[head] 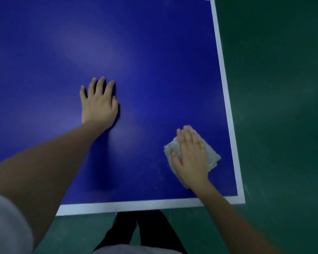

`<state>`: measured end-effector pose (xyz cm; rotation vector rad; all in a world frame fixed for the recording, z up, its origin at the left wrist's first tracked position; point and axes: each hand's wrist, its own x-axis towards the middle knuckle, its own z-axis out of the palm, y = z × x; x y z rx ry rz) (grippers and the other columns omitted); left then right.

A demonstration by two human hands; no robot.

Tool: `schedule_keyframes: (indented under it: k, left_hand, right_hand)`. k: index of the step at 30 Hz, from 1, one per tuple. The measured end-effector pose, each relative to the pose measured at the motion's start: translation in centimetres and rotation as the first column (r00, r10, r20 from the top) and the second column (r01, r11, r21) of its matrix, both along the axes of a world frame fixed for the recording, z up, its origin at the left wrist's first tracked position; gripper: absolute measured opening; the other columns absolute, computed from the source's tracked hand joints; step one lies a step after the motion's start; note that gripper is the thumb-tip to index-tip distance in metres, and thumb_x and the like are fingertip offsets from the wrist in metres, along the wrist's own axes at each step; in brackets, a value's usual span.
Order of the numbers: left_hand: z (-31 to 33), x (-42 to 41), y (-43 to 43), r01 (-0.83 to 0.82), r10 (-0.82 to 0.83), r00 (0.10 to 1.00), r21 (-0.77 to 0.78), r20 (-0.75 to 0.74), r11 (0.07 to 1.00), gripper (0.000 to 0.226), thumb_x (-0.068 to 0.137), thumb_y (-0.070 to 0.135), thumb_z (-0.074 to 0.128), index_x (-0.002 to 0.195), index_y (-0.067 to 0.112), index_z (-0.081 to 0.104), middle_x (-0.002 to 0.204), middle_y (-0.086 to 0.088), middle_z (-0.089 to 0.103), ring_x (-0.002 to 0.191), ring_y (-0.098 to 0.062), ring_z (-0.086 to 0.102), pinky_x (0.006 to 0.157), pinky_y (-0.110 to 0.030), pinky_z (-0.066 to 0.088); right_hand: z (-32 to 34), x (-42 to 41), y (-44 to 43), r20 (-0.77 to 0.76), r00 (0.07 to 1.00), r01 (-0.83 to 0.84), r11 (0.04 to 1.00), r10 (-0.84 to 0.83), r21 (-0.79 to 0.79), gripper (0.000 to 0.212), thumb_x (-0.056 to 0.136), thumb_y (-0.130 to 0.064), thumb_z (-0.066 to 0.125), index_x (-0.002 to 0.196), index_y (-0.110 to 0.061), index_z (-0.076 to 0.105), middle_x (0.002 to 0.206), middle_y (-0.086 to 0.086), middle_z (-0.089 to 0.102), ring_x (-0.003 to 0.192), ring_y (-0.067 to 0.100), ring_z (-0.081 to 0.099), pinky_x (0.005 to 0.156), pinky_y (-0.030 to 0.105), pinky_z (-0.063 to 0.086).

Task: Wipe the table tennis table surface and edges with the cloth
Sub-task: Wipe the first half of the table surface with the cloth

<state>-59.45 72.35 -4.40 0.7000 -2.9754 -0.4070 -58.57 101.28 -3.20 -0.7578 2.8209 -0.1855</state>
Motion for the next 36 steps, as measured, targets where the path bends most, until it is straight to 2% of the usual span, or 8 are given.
schedule_keyframes:
  k: [5,13,16,20,23,27,32,36]
  left_hand:
    - [0.0,0.1,0.0,0.022,-0.022,1.000,0.009,-0.018,1.000,0.047,0.096,0.023,0.035,0.141,0.012,0.033,0.151,-0.015,0.027,0.141,-0.033,0.016,0.112,-0.056,0.008]
    - [0.2,0.3,-0.1,0.036,-0.035,0.999,0.018,-0.029,0.999,0.045,0.097,0.024,0.033,0.140,0.012,0.033,0.151,-0.014,0.026,0.141,-0.033,0.014,0.112,-0.056,0.008]
    - [0.2,0.3,0.0,0.034,-0.034,0.998,0.016,-0.047,0.999,0.045,0.096,0.022,0.035,0.140,0.011,0.034,0.150,-0.015,0.028,0.141,-0.034,0.016,0.112,-0.056,0.009]
    - [0.1,0.2,0.0,0.028,-0.028,0.999,0.002,-0.047,1.000,0.044,0.096,0.022,0.034,0.139,0.012,0.034,0.150,-0.015,0.029,0.140,-0.034,0.017,0.112,-0.055,0.008]
    - [0.1,0.1,0.0,0.013,-0.013,0.999,-0.012,-0.052,1.000,0.044,0.097,0.021,0.036,0.139,0.012,0.036,0.149,-0.015,0.031,0.140,-0.034,0.019,0.111,-0.054,0.010]
    - [0.2,0.0,0.4,-0.021,0.019,0.999,-0.051,-0.044,0.998,0.043,0.096,0.018,0.037,0.139,0.010,0.038,0.148,-0.017,0.033,0.139,-0.035,0.023,0.110,-0.053,0.013]
    - [0.7,-1.3,4.5,-0.158,0.154,0.987,-0.114,-0.041,0.981,0.046,0.091,0.010,0.046,0.136,0.003,0.038,0.147,-0.023,0.031,0.137,-0.038,0.025,0.108,-0.056,0.014]
    - [0.0,-4.1,13.9,-0.415,0.415,0.907,0.013,-0.066,0.910,0.047,0.095,0.017,0.040,0.140,0.002,0.035,0.151,-0.019,0.027,0.142,-0.031,0.020,0.111,-0.051,0.011]
  right_hand:
    - [0.5,7.7,-6.2,0.036,0.970,-0.238,0.968,0.242,-0.082,0.063,0.088,-0.042,0.035,0.143,-0.012,0.036,0.152,0.008,0.032,0.143,0.022,0.023,0.117,0.038,0.006]
    - [0.0,11.6,-7.8,0.022,0.892,-0.446,0.887,0.452,-0.120,0.064,0.088,-0.039,0.049,0.145,-0.015,0.032,0.155,0.003,0.026,0.144,0.015,0.012,0.118,0.030,-0.005]
    - [0.0,9.9,-2.9,-0.022,0.944,-0.329,0.943,0.329,-0.036,0.059,0.092,-0.045,0.034,0.145,-0.019,0.031,0.154,0.000,0.029,0.144,0.012,0.013,0.119,0.034,0.003]
    - [-0.3,5.5,5.6,0.024,0.999,-0.029,0.997,0.028,0.073,0.062,0.094,-0.062,-0.002,0.147,-0.030,-0.002,0.155,-0.011,-0.008,0.141,0.001,-0.019,0.117,0.031,-0.011]
    - [-0.2,1.9,10.1,-0.011,0.999,0.047,0.988,-0.046,0.147,0.061,0.093,-0.059,-0.004,0.145,-0.029,-0.013,0.153,-0.011,-0.022,0.141,0.004,-0.022,0.109,0.023,-0.024]
    - [0.6,-2.8,12.3,0.021,1.000,0.021,0.996,-0.023,0.083,0.063,0.089,-0.049,0.010,0.146,-0.026,-0.007,0.156,-0.006,-0.007,0.141,0.003,-0.017,0.112,0.021,-0.017]
    - [0.4,-3.8,12.6,0.035,0.982,-0.185,0.983,0.184,0.019,0.066,0.091,-0.041,0.034,0.149,-0.018,0.013,0.153,-0.003,-0.002,0.146,0.016,0.002,0.116,0.028,-0.012]
    - [0.2,-4.6,14.2,0.031,0.786,-0.615,0.787,0.617,-0.052,0.066,0.084,-0.046,0.042,0.143,-0.016,0.038,0.151,0.003,0.031,0.141,0.018,0.027,0.119,0.035,0.007]
